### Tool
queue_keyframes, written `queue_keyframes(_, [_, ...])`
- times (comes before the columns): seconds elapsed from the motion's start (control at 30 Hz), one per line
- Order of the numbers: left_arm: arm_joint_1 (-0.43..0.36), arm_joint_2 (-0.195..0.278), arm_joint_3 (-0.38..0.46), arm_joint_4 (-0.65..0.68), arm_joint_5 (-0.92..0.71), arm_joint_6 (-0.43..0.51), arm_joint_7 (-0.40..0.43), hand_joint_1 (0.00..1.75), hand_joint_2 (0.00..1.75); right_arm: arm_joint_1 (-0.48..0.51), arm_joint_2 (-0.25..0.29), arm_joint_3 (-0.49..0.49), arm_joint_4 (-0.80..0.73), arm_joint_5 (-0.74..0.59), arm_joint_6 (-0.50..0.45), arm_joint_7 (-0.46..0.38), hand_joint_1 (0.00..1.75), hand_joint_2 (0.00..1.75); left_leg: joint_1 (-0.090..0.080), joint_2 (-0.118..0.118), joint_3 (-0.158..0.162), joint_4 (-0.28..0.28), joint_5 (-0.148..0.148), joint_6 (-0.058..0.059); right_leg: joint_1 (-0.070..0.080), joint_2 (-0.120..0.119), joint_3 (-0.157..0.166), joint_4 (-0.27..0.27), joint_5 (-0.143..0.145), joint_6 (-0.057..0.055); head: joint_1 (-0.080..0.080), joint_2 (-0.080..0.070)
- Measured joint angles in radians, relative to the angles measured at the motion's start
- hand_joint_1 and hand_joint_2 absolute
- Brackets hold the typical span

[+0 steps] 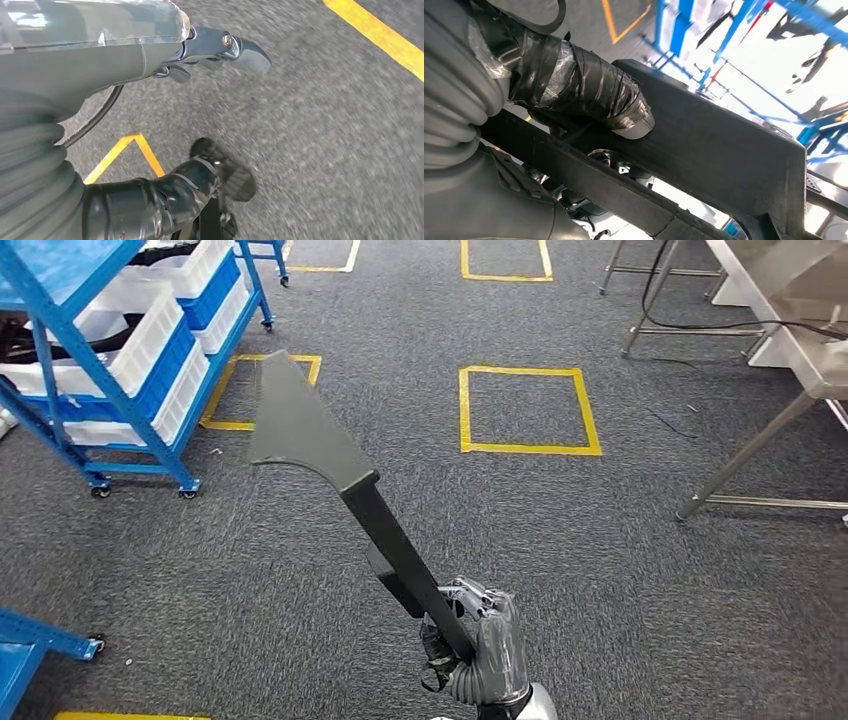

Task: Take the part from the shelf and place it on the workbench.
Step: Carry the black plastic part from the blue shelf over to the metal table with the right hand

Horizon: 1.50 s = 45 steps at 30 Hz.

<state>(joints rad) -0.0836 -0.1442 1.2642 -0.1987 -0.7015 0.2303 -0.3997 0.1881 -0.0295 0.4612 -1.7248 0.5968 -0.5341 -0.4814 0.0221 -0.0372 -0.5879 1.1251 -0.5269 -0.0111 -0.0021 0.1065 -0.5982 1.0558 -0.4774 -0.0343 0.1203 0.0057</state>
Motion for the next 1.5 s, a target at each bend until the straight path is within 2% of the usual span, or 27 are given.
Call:
queue_keyframes(0.07, [-0.003, 0.000, 0.000, 0.000, 0.000, -0.005, -0.003, 0.00, 1.75, 0.007, -0.001, -0.007, -0.005, 0.013, 0.000, 0.009, 1.75, 1.75, -0.001, -0.036, 0.031, -0.080, 0.023, 0.004, -0.002, 0.024, -0.006, 0.004, 0.000, 0.010, 0.000, 0.000])
queue_keyframes(0.13, [-0.008, 0.000, 0.001, 0.000, 0.001, -0.011, -0.008, 0.00, 1.75, 0.022, -0.002, -0.024, -0.010, 0.023, 0.000, 0.021, 1.75, 1.75, -0.002, -0.030, 0.042, -0.098, 0.018, 0.009, -0.006, 0.046, -0.012, -0.001, 0.005, 0.024, 0.000, 0.000])
queue_keyframes(0.17, [-0.010, -0.001, 0.001, 0.000, 0.001, -0.013, -0.009, 0.00, 1.75, 0.033, -0.002, -0.036, -0.011, 0.024, 0.000, 0.023, 1.75, 1.75, -0.002, -0.019, 0.046, -0.104, 0.022, 0.014, -0.006, 0.043, -0.013, 0.000, 0.005, 0.029, 0.000, 0.000])
queue_keyframes(0.23, [-0.009, -0.003, 0.003, 0.000, 0.001, -0.015, -0.011, 0.00, 1.75, 0.054, -0.002, -0.064, -0.011, 0.024, 0.001, 0.020, 1.75, 1.75, 0.000, 0.009, 0.055, -0.121, 0.029, 0.026, 0.000, -0.010, -0.032, 0.042, -0.023, 0.038, 0.001, 0.000])
queue_keyframes(0.3, [-0.002, -0.003, 0.008, 0.000, 0.001, -0.013, -0.010, 0.00, 1.75, 0.067, -0.001, -0.099, -0.011, 0.026, 0.002, 0.014, 1.75, 1.75, -0.003, 0.039, 0.059, -0.127, 0.029, 0.033, -0.001, -0.076, -0.086, 0.152, -0.080, 0.043, 0.002, 0.000])
queue_keyframes(0.37, [0.002, -0.002, 0.013, 0.000, 0.001, -0.008, -0.006, 0.00, 1.75, 0.079, 0.000, -0.145, -0.011, 0.038, 0.007, 0.007, 1.75, 1.75, -0.006, 0.069, 0.061, -0.126, 0.025, 0.035, -0.007, -0.096, -0.136, 0.248, -0.110, 0.048, 0.002, 0.000])
queue_keyframes(0.4, [0.002, -0.002, 0.015, 0.000, 0.001, -0.007, -0.004, 0.00, 1.75, 0.086, 0.000, -0.172, -0.011, 0.046, 0.010, 0.003, 1.75, 1.75, -0.007, 0.084, 0.062, -0.126, 0.023, 0.035, -0.010, -0.100, -0.138, 0.252, -0.100, 0.050, 0.002, 0.000])
queue_keyframes(0.47, [0.000, -0.002, 0.018, 0.000, 0.000, -0.006, -0.002, 0.00, 1.75, 0.096, 0.001, -0.219, -0.011, 0.058, 0.014, -0.002, 1.75, 1.75, -0.007, 0.108, 0.069, -0.125, 0.016, 0.031, -0.013, -0.120, -0.084, 0.151, -0.040, 0.051, 0.002, 0.000])
queue_keyframes(0.5, [0.000, -0.002, 0.018, 0.000, 0.000, -0.007, -0.002, 0.00, 1.75, 0.099, 0.001, -0.241, -0.012, 0.062, 0.015, -0.004, 1.75, 1.75, -0.008, 0.120, 0.074, -0.124, 0.012, 0.027, -0.009, -0.148, -0.047, 0.084, -0.017, 0.048, 0.002, 0.000])
queue_keyframes(0.57, [0.000, -0.002, 0.019, 0.000, 0.000, -0.010, -0.002, 0.00, 1.75, 0.103, 0.005, -0.277, -0.013, 0.068, 0.017, -0.006, 1.75, 1.75, -0.013, 0.140, 0.083, -0.122, 0.004, 0.018, 0.001, -0.185, -0.002, -0.001, 0.004, 0.039, 0.002, 0.000])
queue_keyframes(0.6, [-0.001, -0.002, 0.020, 0.000, 0.000, -0.012, -0.002, 0.00, 1.75, 0.105, 0.008, -0.292, -0.013, 0.070, 0.017, -0.007, 1.75, 1.75, -0.015, 0.149, 0.086, -0.122, 0.001, 0.013, 0.006, -0.189, 0.000, -0.009, -0.001, 0.034, 0.002, 0.000])
queue_keyframes(0.67, [-0.006, -0.002, 0.020, 0.000, 0.000, -0.016, -0.003, 0.00, 1.75, 0.112, 0.011, -0.313, -0.014, 0.072, 0.018, -0.009, 1.75, 1.75, -0.013, 0.165, 0.093, -0.122, -0.006, 0.003, 0.005, -0.162, 0.000, -0.013, 0.002, 0.025, 0.002, 0.000])
queue_keyframes(0.73, [-0.008, -0.002, 0.020, 0.000, 0.000, -0.019, -0.003, 0.00, 1.75, 0.117, 0.016, -0.325, -0.015, 0.073, 0.019, -0.010, 1.75, 1.75, -0.008, 0.128, 0.083, -0.087, -0.036, -0.006, 0.000, -0.137, 0.004, -0.021, 0.007, 0.011, 0.002, 0.000])
queue_keyframes(0.8, [-0.006, -0.002, 0.020, 0.000, -0.001, -0.019, -0.003, 0.00, 1.75, 0.118, 0.021, -0.331, -0.016, 0.073, 0.019, -0.010, 1.75, 1.75, -0.005, 0.067, 0.032, 0.023, -0.096, -0.010, -0.003, -0.113, 0.005, -0.024, 0.010, 0.001, 0.001, 0.000])
queue_keyframes(0.87, [-0.004, -0.002, 0.020, 0.000, -0.001, -0.020, -0.003, 0.00, 1.75, 0.119, 0.025, -0.333, -0.016, 0.075, 0.021, -0.010, 1.75, 1.75, -0.005, 0.046, -0.032, 0.145, -0.137, -0.011, -0.001, -0.084, 0.005, -0.023, 0.010, -0.002, 0.001, 0.000])
queue_keyframes(0.9, [-0.003, -0.002, 0.020, 0.000, -0.001, -0.020, -0.003, 0.00, 1.75, 0.120, 0.027, -0.334, -0.016, 0.077, 0.022, -0.010, 1.75, 1.75, -0.005, 0.044, -0.047, 0.166, -0.131, -0.010, 0.000, -0.067, 0.005, -0.022, 0.010, -0.003, 0.001, 0.000])
queue_keyframes(0.93, [-0.002, -0.002, 0.021, 0.000, 0.000, -0.021, -0.003, 0.00, 1.75, 0.120, 0.029, -0.336, -0.016, 0.080, 0.023, -0.010, 1.75, 1.75, -0.005, 0.041, -0.045, 0.147, -0.103, -0.008, 0.000, -0.051, 0.006, -0.020, 0.010, -0.003, 0.001, 0.000])
queue_keyframes(0.97, [-0.002, -0.002, 0.021, 0.000, 0.000, -0.021, -0.003, 0.00, 1.75, 0.120, 0.032, -0.338, -0.016, 0.083, 0.024, -0.010, 1.75, 1.75, -0.005, 0.033, -0.027, 0.094, -0.062, -0.005, 0.000, -0.035, 0.007, -0.018, 0.009, -0.002, 0.001, 0.000])
queue_keyframes(1.03, [0.000, 0.000, 0.022, 0.000, 0.000, -0.020, -0.004, 0.00, 1.75, 0.120, 0.038, -0.340, -0.016, 0.087, 0.025, -0.011, 1.75, 1.75, -0.004, -0.012, 0.021, -0.037, 0.003, 0.003, -0.001, -0.007, 0.005, -0.011, 0.007, 0.003, 0.001, 0.000])
queue_keyframes(1.1, [-0.002, 0.000, 0.023, 0.000, 0.000, -0.020, -0.004, 0.00, 1.75, 0.120, 0.042, -0.341, -0.015, 0.088, 0.026, -0.013, 1.75, 1.75, -0.005, -0.042, 0.044, -0.098, 0.017, 0.008, -0.004, 0.016, -0.003, -0.007, 0.008, 0.015, 0.001, 0.000])
queue_keyframes(1.17, [-0.006, -0.001, 0.023, 0.000, 0.001, -0.019, -0.004, 0.00, 1.75, 0.122, 0.044, -0.343, -0.015, 0.088, 0.026, -0.014, 1.75, 1.75, -0.006, -0.025, 0.048, -0.106, 0.019, 0.016, -0.006, 0.038, -0.009, -0.011, 0.014, 0.029, 0.001, 0.000])
queue_keyframes(1.2, [-0.007, -0.002, 0.023, 0.000, 0.001, -0.019, -0.004, 0.00, 1.75, 0.125, 0.045, -0.345, -0.015, 0.088, 0.026, -0.014, 1.75, 1.75, -0.004, -0.011, 0.051, -0.112, 0.023, 0.022, -0.005, 0.034, -0.012, -0.008, 0.012, 0.035, 0.001, 0.000])
queue_keyframes(1.27, [-0.006, -0.003, 0.023, -0.001, 0.001, -0.018, -0.004, 0.00, 1.75, 0.125, 0.045, -0.348, -0.015, 0.088, 0.026, -0.015, 1.75, 1.75, 0.001, 0.018, 0.054, -0.125, 0.031, 0.035, -0.001, -0.018, -0.039, 0.043, -0.023, 0.042, 0.003, 0.000])
queue_keyframes(1.33, [-0.002, -0.003, 0.023, -0.001, 0.001, -0.018, -0.005, 0.00, 1.75, 0.124, 0.045, -0.348, -0.014, 0.088, 0.026, -0.015, 1.75, 1.75, -0.003, 0.046, 0.055, -0.128, 0.032, 0.041, -0.004, -0.081, -0.094, 0.163, -0.088, 0.048, 0.005, 0.000])
queue_keyframes(1.4, [0.001, -0.002, 0.024, -0.001, 0.001, -0.018, -0.005, 0.00, 1.75, 0.125, 0.046, -0.348, -0.012, 0.088, 0.026, -0.016, 1.75, 1.75, -0.006, 0.076, 0.056, -0.127, 0.028, 0.042, -0.010, -0.098, -0.134, 0.252, -0.116, 0.056, 0.005, 0.000])
queue_keyframes(1.43, [0.000, -0.002, 0.024, -0.001, 0.001, -0.018, -0.005, 0.00, 1.75, 0.125, 0.046, -0.348, -0.011, 0.088, 0.026, -0.016, 1.75, 1.75, -0.006, 0.090, 0.057, -0.127, 0.026, 0.041, -0.013, -0.102, -0.128, 0.244, -0.103, 0.058, 0.005, 0.000])
queue_keyframes(1.5, [-0.001, -0.002, 0.024, -0.001, 0.001, -0.018, -0.004, 0.00, 1.75, 0.125, 0.046, -0.349, -0.011, 0.090, 0.026, -0.016, 1.75, 1.75, -0.006, 0.115, 0.065, -0.126, 0.020, 0.035, -0.014, -0.128, -0.060, 0.124, -0.040, 0.058, 0.005, 0.000])
